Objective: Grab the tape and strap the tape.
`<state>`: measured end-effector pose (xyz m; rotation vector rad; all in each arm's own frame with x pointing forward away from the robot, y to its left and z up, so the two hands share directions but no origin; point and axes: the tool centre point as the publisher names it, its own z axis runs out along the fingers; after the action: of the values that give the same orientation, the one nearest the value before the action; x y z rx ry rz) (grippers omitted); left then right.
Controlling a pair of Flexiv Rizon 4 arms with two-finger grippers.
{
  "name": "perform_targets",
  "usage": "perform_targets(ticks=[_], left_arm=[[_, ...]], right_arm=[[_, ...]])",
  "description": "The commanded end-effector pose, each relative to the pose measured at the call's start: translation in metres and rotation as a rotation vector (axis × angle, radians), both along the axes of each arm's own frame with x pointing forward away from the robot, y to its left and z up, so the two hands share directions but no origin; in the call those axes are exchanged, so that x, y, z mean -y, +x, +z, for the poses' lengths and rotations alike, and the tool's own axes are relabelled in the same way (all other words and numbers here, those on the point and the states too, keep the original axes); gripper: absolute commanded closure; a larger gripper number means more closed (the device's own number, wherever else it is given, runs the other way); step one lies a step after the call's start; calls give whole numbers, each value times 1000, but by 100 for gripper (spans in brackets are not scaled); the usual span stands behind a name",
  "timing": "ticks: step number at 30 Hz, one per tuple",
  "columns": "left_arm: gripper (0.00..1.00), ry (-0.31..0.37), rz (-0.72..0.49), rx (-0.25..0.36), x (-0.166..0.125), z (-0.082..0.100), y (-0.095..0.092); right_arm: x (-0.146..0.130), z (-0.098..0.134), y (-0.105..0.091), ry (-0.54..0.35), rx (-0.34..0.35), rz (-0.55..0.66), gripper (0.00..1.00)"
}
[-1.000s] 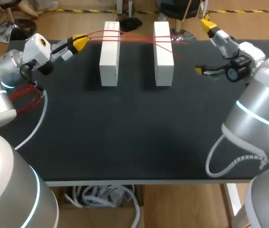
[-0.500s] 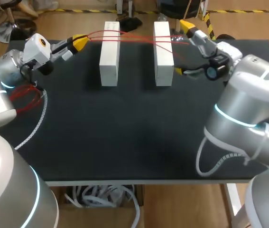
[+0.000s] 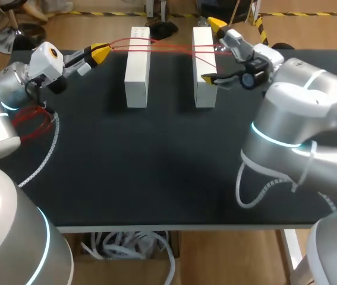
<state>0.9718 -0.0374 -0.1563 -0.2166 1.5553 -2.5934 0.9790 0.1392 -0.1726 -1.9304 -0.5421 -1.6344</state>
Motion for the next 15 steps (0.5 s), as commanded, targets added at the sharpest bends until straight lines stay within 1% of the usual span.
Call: perform_targets(ticks=[1,8,11,15], left_arm=[[100,-2,1,2,0,-1,0],[100,-2,1,2,0,-1,0],[100,-2,1,2,0,-1,0],[100,-2,1,2,0,-1,0]], right_arm=[[-15,-2,15,-3,2,-16,0],[-26,-9,30,0,9,-9,0],[-25,-10,31,3,24,9,0],[-25,-10,31,3,24,9,0]])
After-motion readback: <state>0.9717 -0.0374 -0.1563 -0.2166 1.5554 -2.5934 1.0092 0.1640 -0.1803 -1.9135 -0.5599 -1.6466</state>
